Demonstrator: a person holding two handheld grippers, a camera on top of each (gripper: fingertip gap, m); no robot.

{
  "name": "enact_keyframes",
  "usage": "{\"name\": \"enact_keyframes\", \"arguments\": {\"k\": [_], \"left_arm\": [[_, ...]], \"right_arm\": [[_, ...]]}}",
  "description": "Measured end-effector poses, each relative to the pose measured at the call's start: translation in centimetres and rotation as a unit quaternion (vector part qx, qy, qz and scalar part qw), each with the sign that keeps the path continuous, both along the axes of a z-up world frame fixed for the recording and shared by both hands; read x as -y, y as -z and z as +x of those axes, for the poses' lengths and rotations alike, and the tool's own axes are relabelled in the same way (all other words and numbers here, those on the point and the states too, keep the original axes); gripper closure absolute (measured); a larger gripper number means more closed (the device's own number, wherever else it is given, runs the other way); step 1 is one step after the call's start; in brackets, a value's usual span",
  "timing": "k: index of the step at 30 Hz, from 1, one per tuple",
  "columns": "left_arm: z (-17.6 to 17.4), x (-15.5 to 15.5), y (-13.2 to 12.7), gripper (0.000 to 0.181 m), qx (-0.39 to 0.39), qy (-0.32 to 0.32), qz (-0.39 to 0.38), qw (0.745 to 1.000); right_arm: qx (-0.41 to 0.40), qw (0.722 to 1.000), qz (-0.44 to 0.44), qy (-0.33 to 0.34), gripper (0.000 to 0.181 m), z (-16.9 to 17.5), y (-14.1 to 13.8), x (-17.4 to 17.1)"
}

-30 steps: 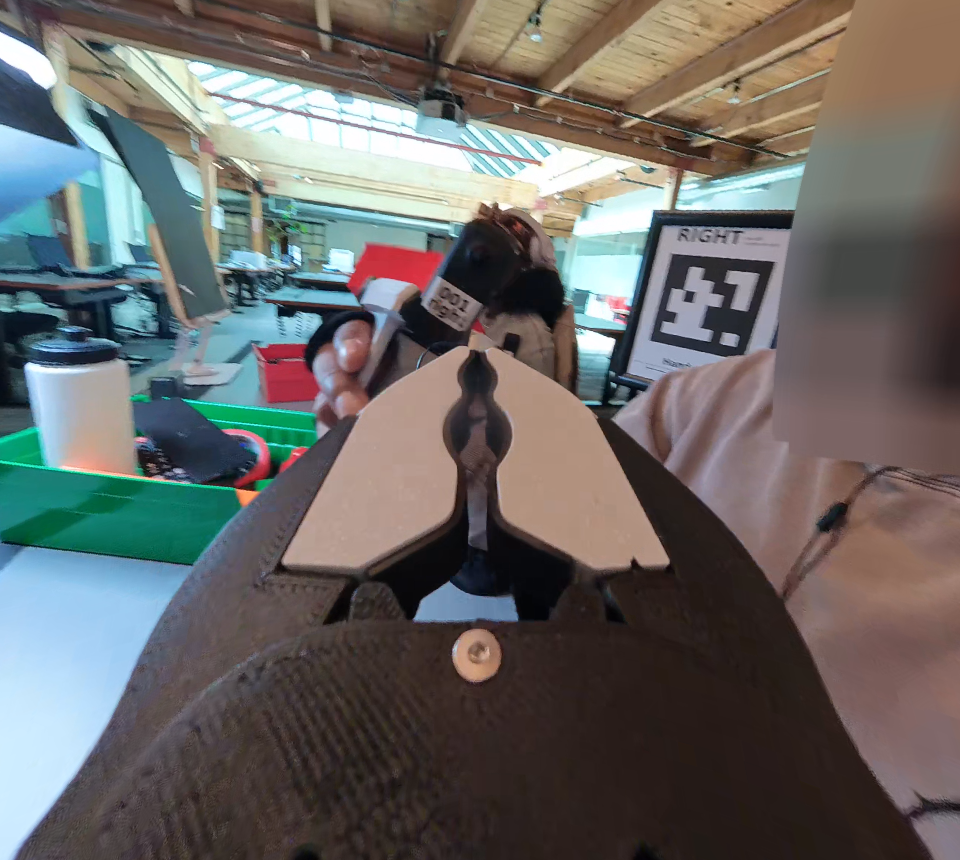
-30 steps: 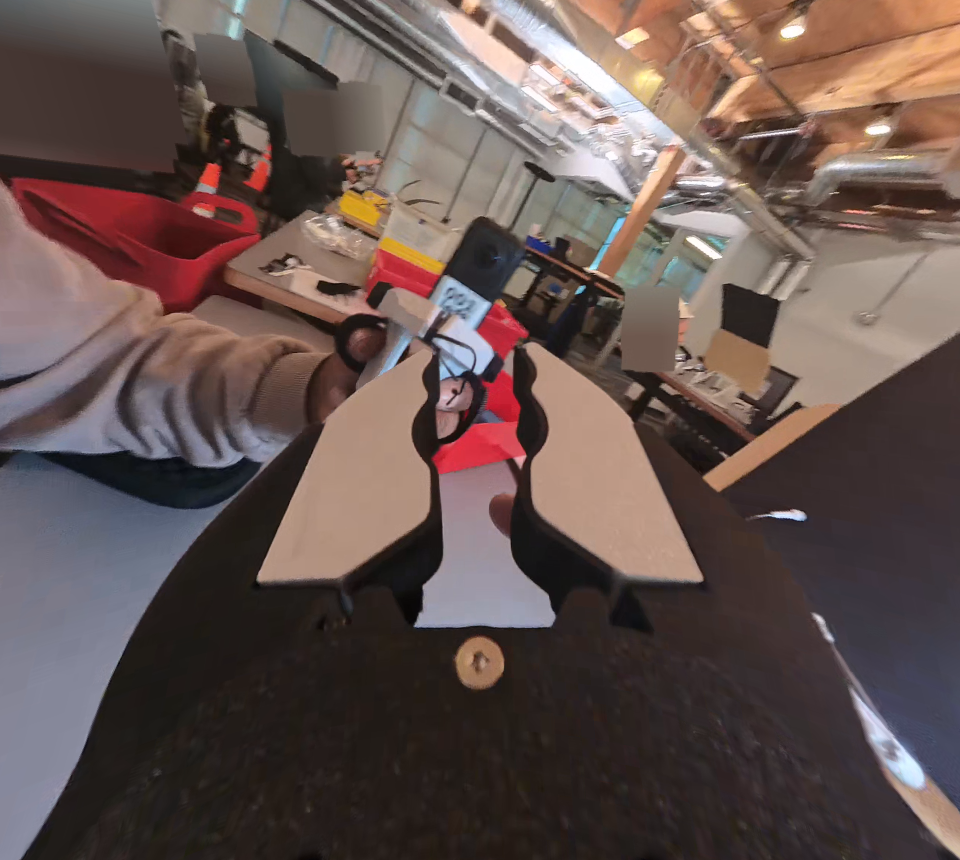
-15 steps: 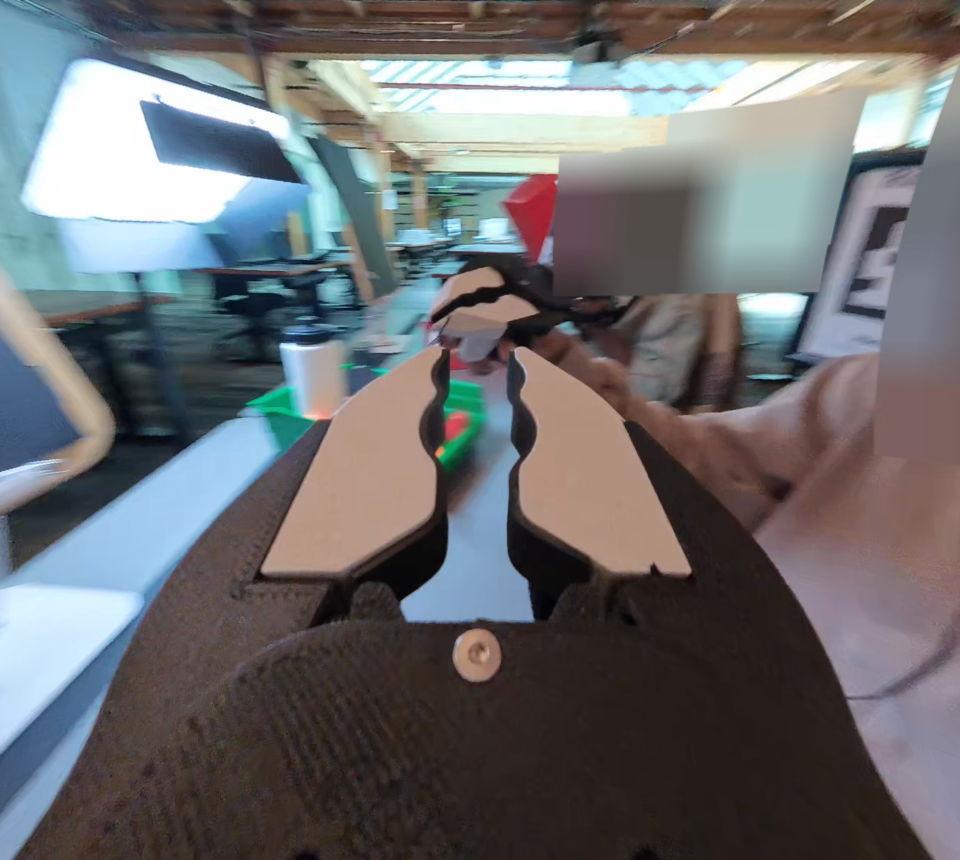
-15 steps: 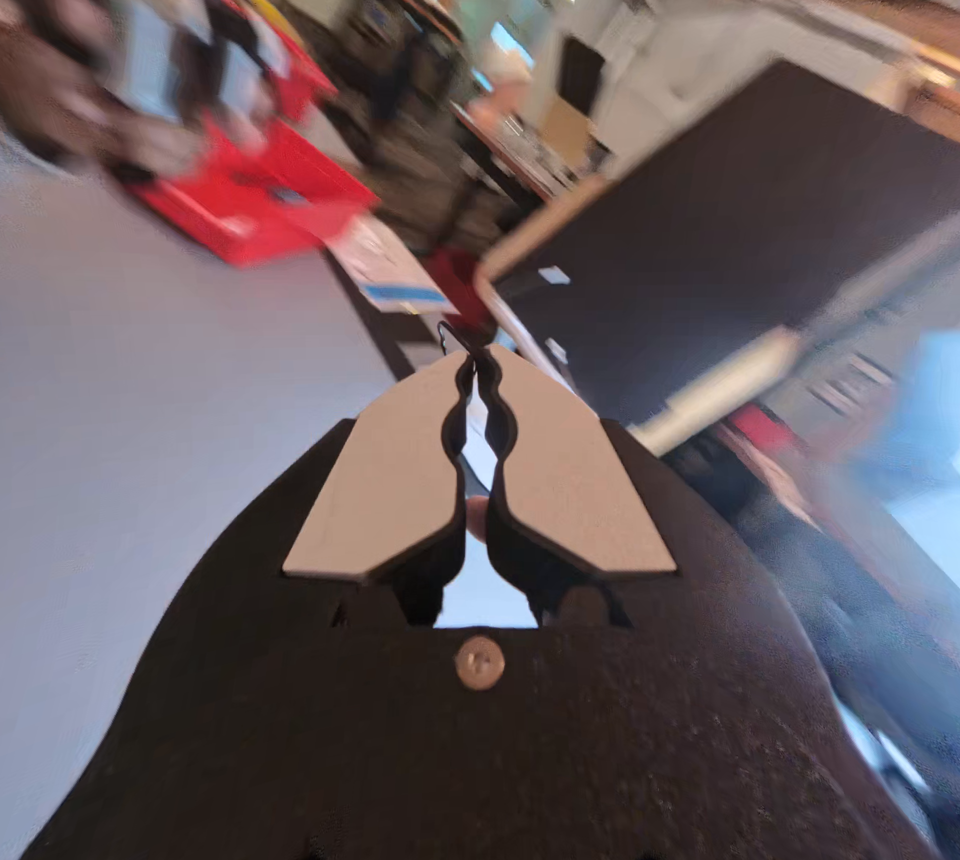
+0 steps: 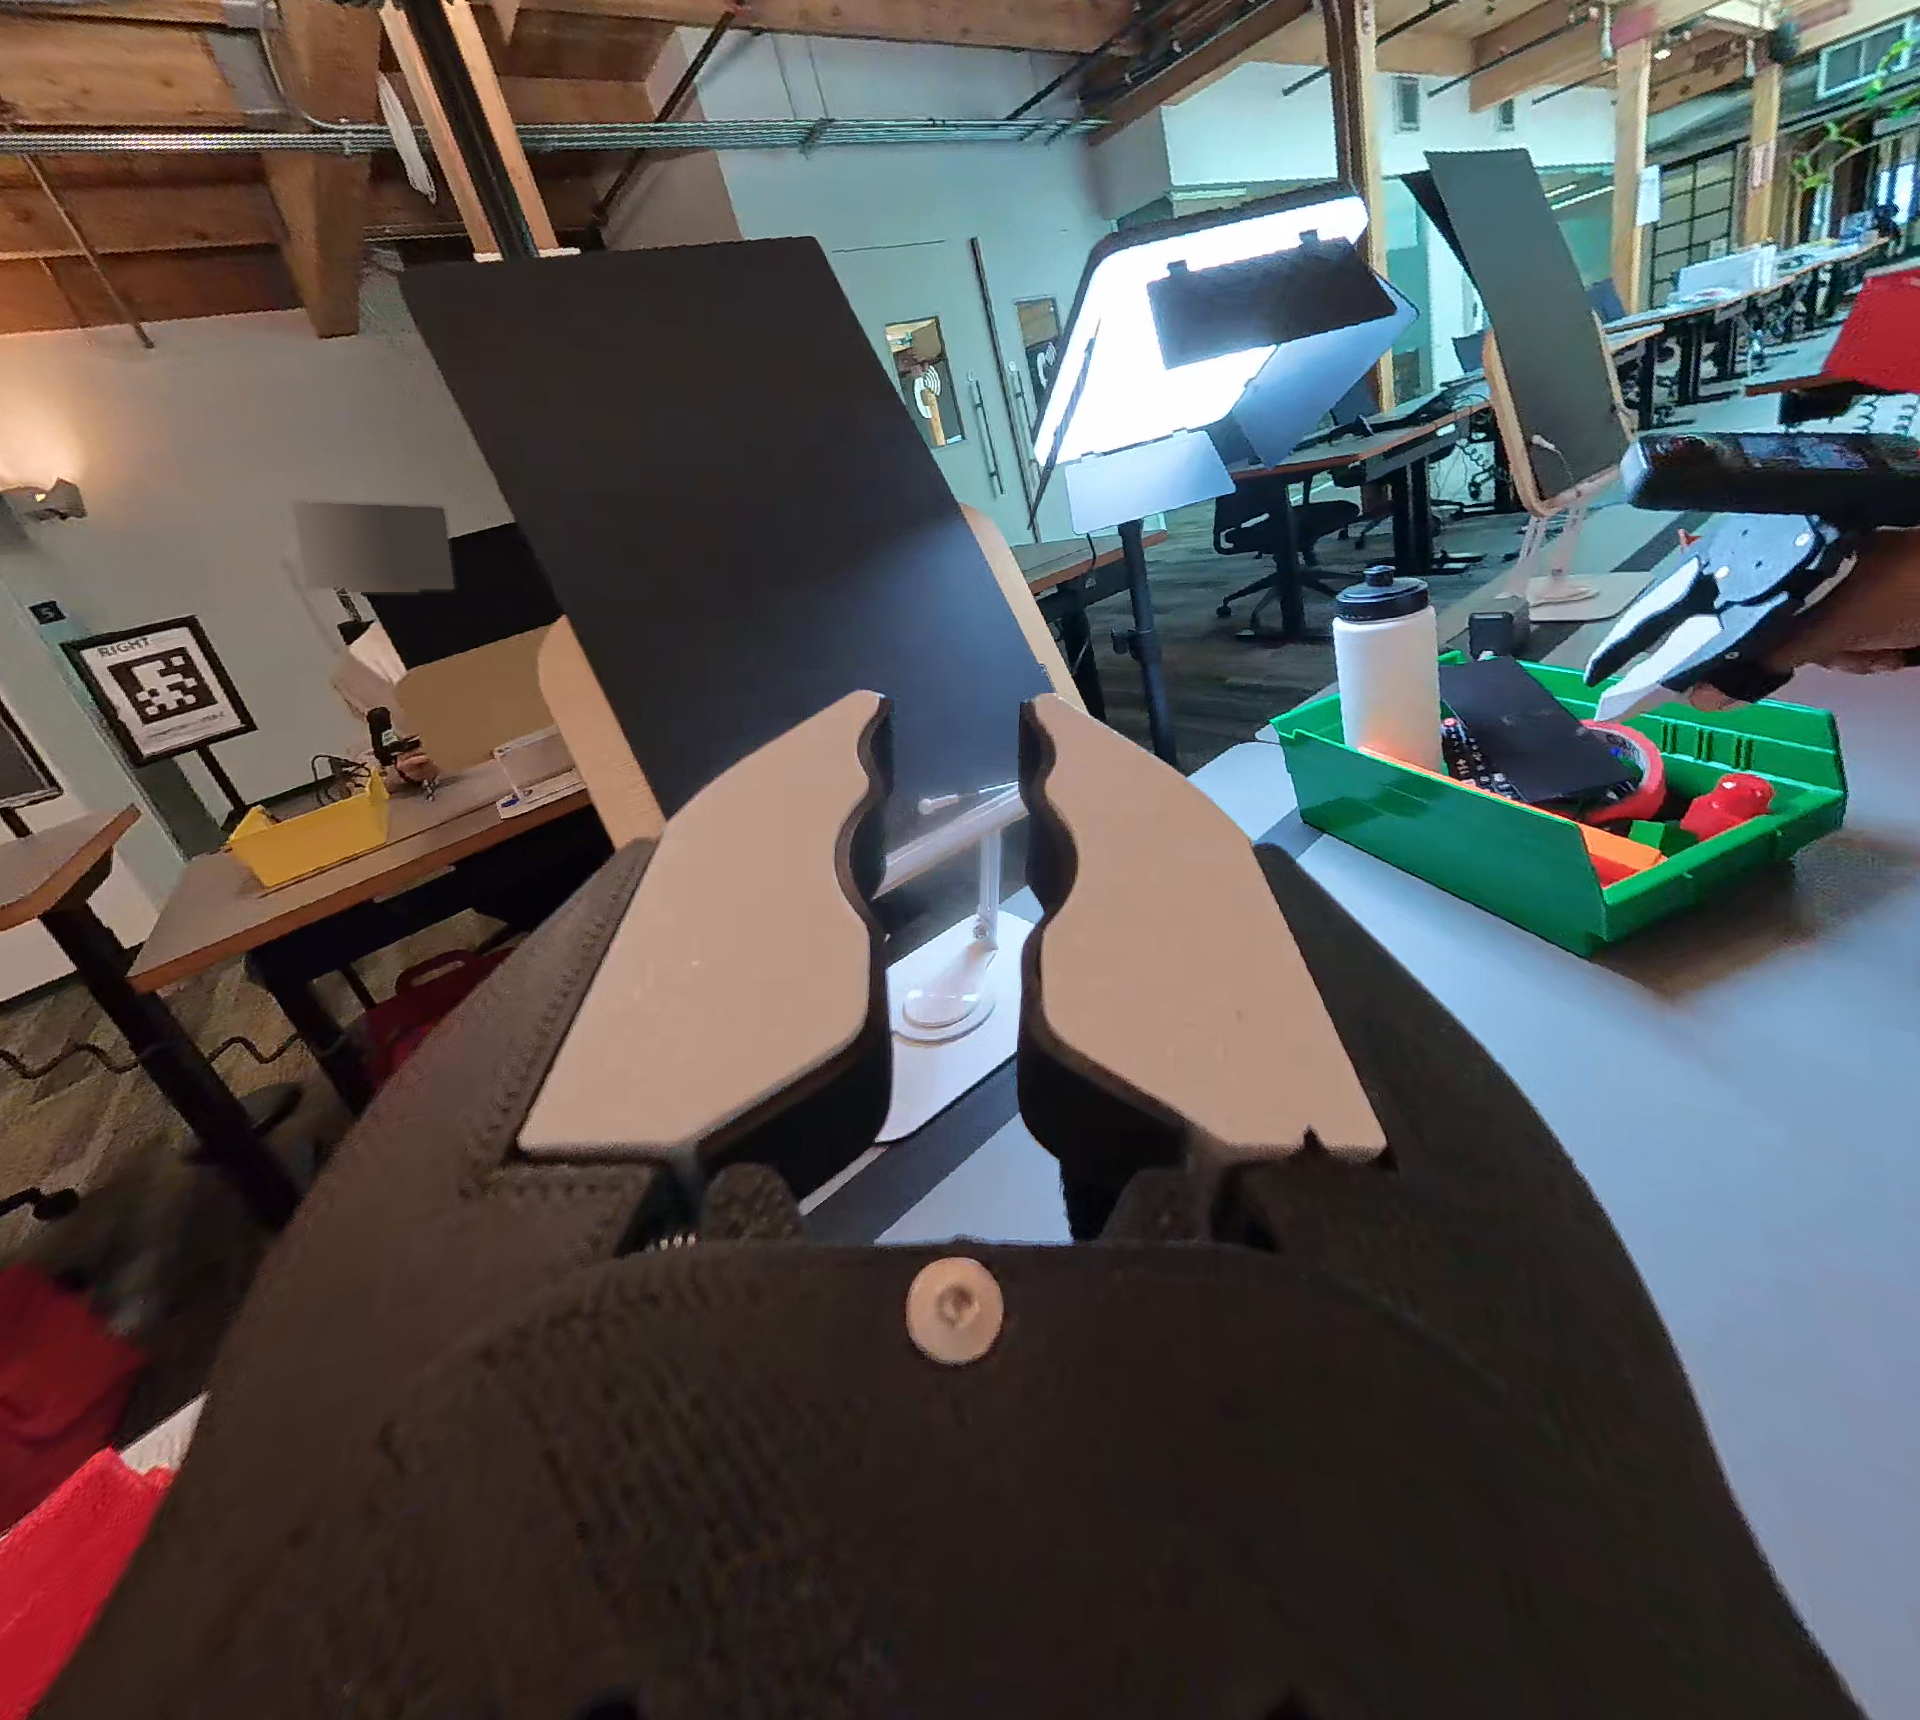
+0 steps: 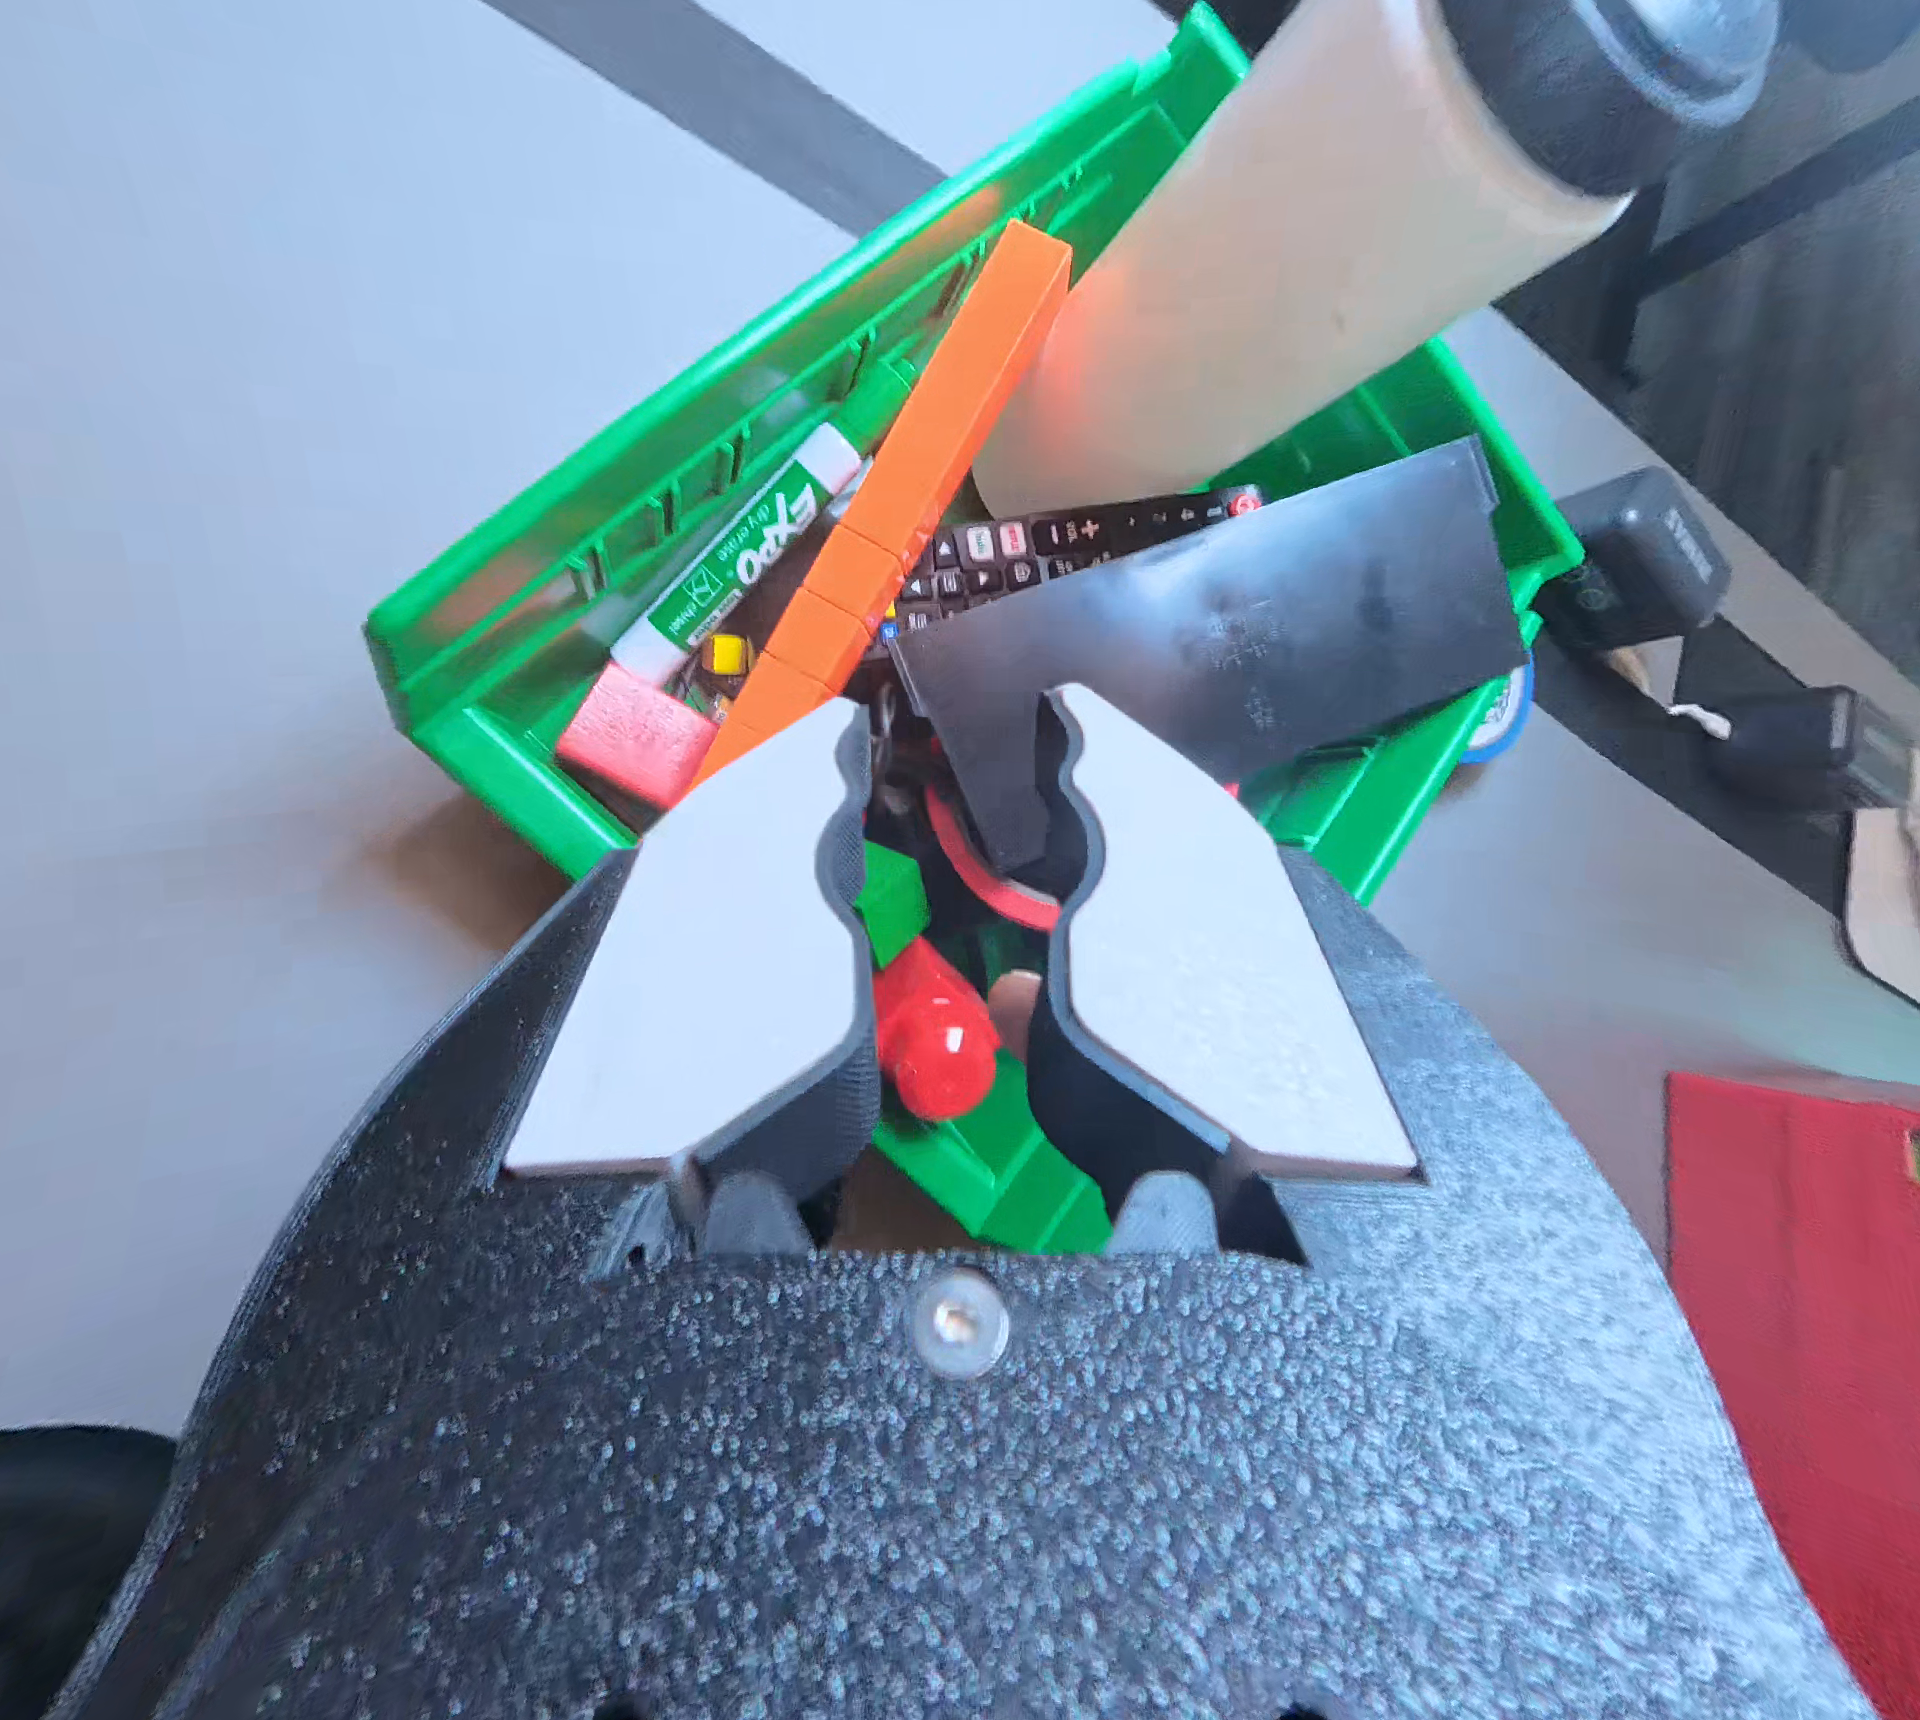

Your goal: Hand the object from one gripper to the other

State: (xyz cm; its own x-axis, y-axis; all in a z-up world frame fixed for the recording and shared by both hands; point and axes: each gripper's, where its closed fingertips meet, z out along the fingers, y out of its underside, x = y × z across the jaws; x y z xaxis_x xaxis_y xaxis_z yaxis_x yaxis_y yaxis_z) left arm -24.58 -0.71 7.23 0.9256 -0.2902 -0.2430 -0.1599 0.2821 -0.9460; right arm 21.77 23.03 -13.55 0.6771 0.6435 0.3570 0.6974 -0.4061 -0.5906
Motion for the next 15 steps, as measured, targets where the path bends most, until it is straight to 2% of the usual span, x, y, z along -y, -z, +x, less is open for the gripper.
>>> {"name": "enact_keyframes", "arguments": {"k": [1, 9, 12, 15], "left_arm": [[-0.4, 0.1, -0.1, 0.159, 0.003, -0.005, 0.001, 1.0], [-2.8, -0.3, 0.3, 0.159, 0.001, -0.053, -0.015, 0.998], [-5.4, -0.2, 0.5, 0.158, -0.004, -0.097, -0.017, 0.995], [-9.6, 0.2, 1.2, 0.158, 0.009, -0.162, -0.039, 0.986]], "right_arm": [[-0.013, 1.0, 0.016, 0.0, 0.151, -0.4, -0.7, -0.1], [-0.049, 0.99, 0.126, 0.028, 0.151, -0.7, -5.1, -1.3], [-0.12, 0.977, 0.177, 0.014, 0.151, -2.3, -7.8, -1.3], [-0.215, 0.95, 0.223, -0.033, 0.15, -5.1, -11.0, -0.2]]}}
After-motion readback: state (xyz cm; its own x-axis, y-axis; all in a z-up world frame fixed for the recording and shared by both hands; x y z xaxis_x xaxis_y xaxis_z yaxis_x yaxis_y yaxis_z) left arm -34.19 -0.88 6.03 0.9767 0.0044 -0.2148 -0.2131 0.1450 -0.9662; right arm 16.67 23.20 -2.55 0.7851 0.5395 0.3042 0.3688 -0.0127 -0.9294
